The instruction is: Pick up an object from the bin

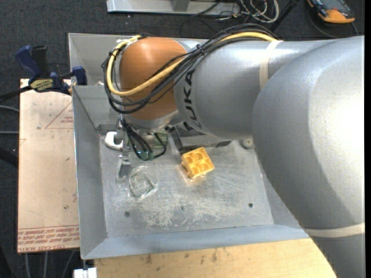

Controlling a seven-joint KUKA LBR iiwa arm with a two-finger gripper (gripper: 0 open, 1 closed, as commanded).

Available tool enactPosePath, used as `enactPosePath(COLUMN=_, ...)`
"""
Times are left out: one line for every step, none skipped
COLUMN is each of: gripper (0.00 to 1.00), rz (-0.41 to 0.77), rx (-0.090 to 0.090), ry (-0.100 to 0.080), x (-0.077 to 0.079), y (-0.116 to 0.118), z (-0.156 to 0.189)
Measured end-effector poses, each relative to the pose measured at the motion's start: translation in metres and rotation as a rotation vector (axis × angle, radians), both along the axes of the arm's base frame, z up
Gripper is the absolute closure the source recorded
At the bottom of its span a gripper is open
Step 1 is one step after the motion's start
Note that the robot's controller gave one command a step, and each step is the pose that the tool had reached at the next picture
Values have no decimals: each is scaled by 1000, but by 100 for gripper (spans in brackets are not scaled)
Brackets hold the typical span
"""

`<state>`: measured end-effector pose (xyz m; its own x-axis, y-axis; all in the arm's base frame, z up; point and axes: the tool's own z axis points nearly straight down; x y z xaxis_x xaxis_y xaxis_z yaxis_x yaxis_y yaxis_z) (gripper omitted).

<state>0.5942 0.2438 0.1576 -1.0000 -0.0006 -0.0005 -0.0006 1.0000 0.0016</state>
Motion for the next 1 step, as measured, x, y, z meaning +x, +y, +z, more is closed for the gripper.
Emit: enactPosePath(gripper=0, rz=143, rx=3, ry=-7, x=-17, y=-15, z=-16)
